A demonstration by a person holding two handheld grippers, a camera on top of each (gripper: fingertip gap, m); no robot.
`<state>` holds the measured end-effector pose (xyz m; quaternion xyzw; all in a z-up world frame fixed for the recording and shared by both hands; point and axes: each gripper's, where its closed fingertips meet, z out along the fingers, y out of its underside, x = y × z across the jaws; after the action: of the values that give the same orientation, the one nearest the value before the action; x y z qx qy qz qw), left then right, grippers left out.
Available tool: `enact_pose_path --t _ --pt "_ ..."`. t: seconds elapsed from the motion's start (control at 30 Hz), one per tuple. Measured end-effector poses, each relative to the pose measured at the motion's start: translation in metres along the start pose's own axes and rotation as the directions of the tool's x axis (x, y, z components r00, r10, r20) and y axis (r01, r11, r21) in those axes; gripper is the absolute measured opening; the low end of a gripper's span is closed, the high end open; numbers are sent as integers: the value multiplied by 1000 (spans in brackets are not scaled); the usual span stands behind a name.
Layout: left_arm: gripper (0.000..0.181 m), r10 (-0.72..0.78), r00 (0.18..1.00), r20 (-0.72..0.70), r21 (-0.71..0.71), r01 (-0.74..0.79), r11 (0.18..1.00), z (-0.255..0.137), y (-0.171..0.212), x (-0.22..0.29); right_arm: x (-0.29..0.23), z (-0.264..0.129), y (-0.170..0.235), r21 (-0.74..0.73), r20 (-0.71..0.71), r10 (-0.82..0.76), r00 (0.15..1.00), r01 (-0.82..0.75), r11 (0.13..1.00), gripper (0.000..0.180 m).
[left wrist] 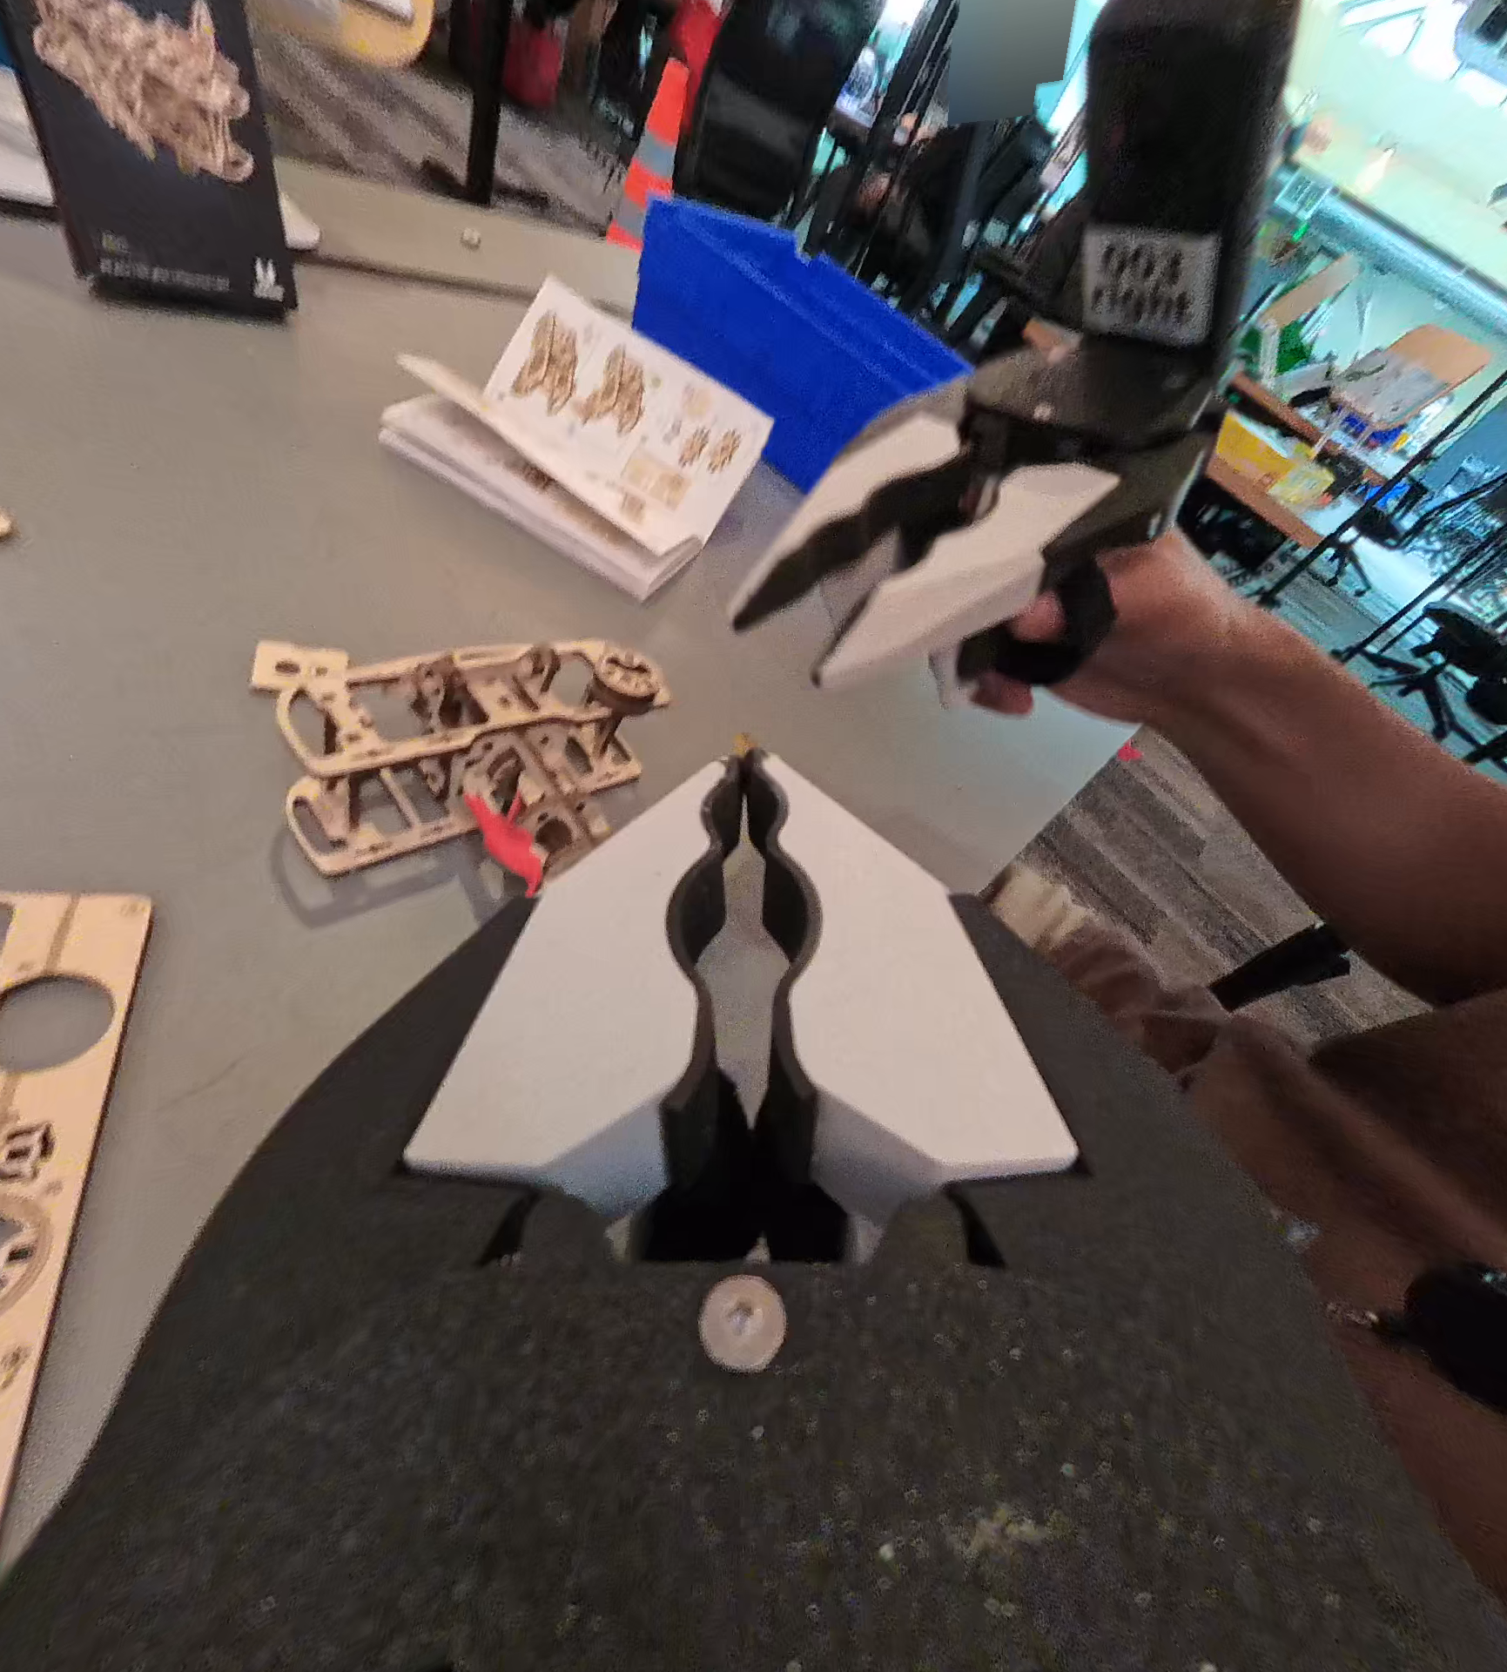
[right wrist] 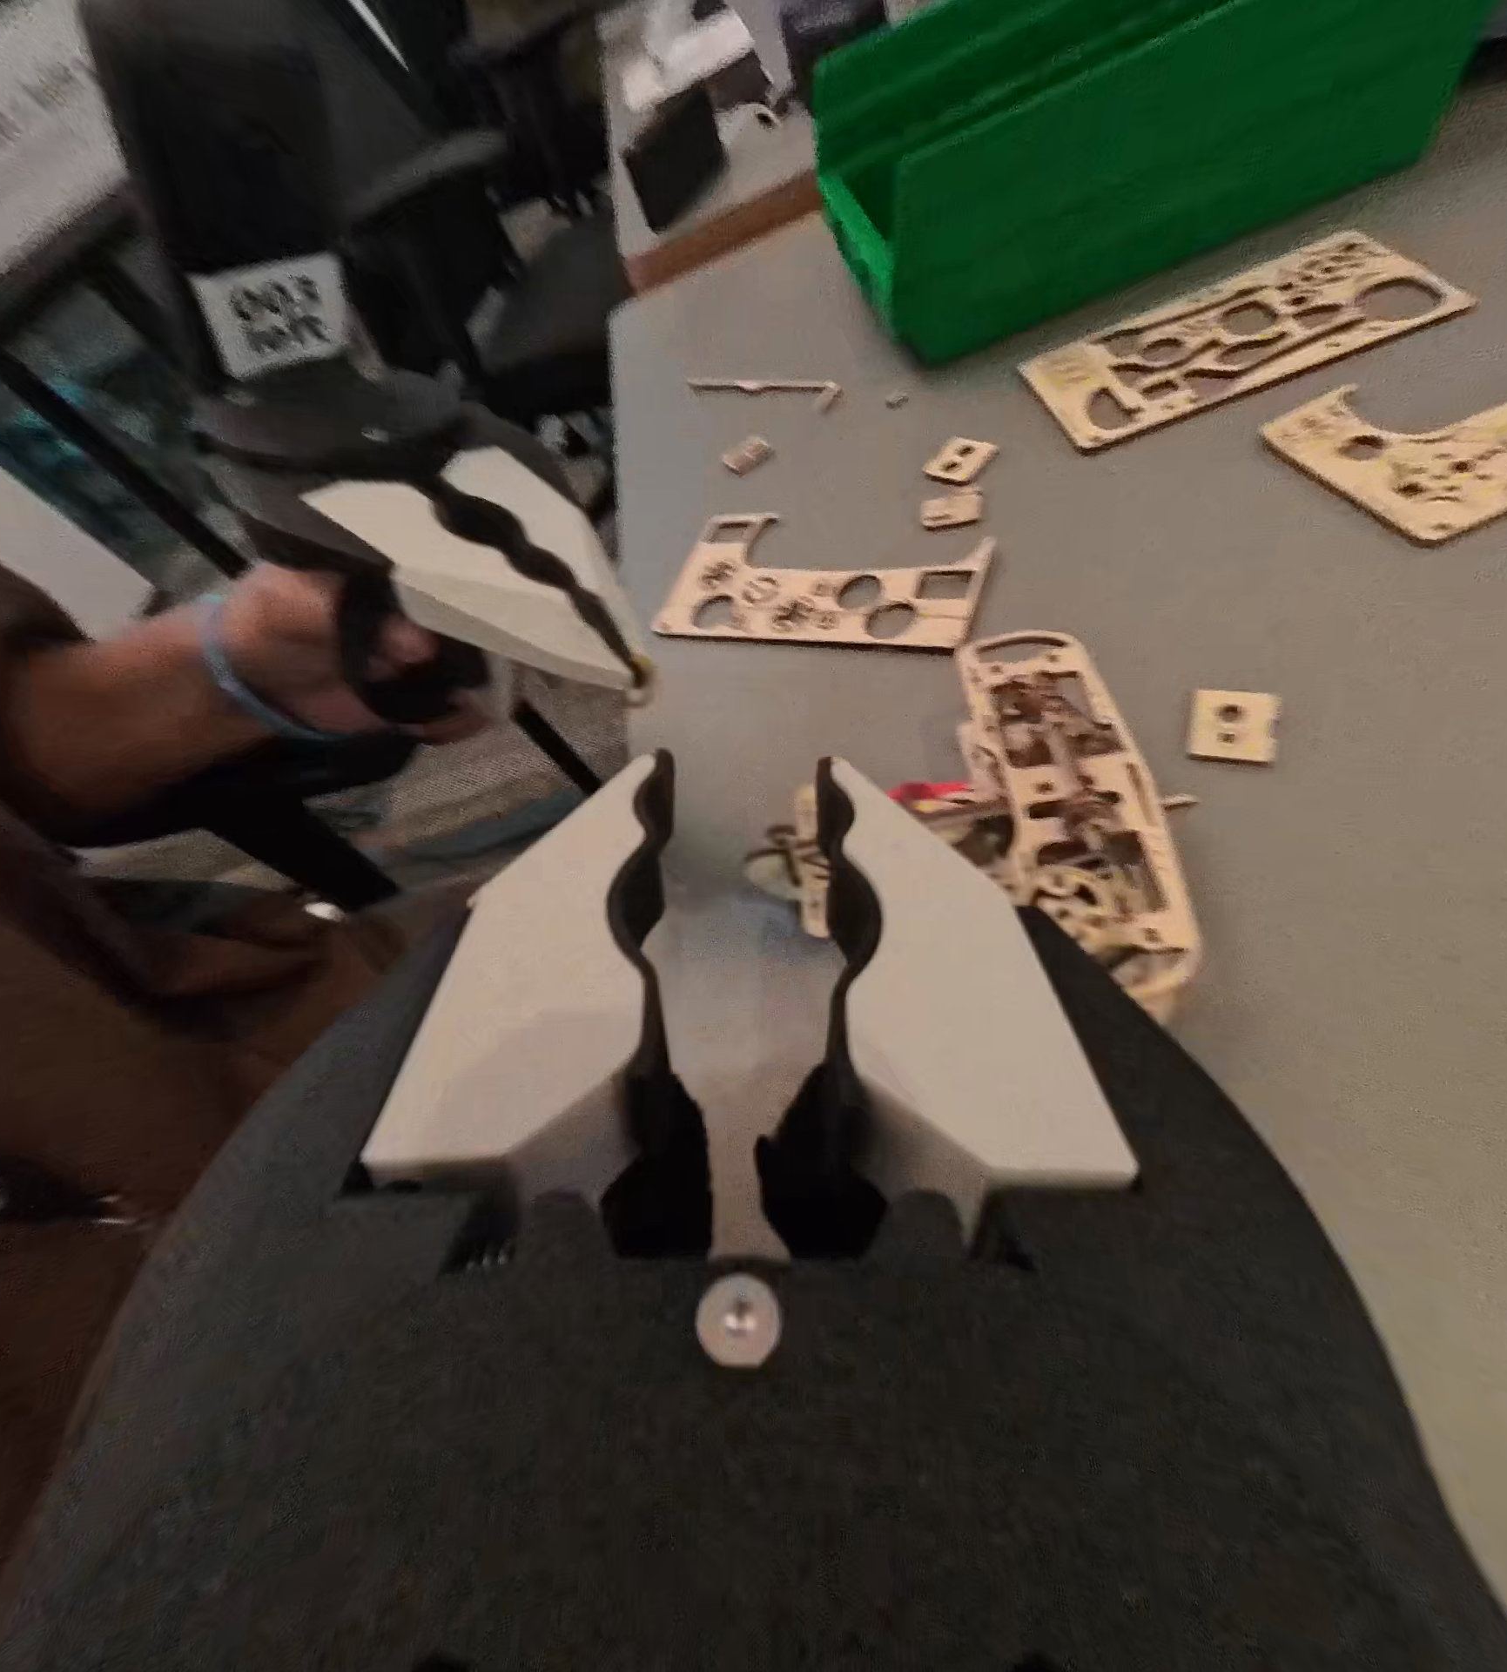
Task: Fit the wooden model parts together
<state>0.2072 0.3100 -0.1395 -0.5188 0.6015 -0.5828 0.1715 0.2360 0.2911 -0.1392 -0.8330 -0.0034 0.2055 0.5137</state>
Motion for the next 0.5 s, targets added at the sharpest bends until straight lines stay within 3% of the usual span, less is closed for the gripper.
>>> enact_pose_path --t 0.13,0.37,0.5 --pt "0 31 998 -48 43 -29 999 8 -10 16 -33 5 -6 106 197 129 972 -152 983 24" --pt "0 17 992 -129 67 -9 998 16 -12 34 -31 -4 -5 154 249 148 957 -190 970 18" --pt "0 12 992 -126 54 -5 999 21 -10 33 -28 -6 -4 156 258 154 954 -198 968 0"
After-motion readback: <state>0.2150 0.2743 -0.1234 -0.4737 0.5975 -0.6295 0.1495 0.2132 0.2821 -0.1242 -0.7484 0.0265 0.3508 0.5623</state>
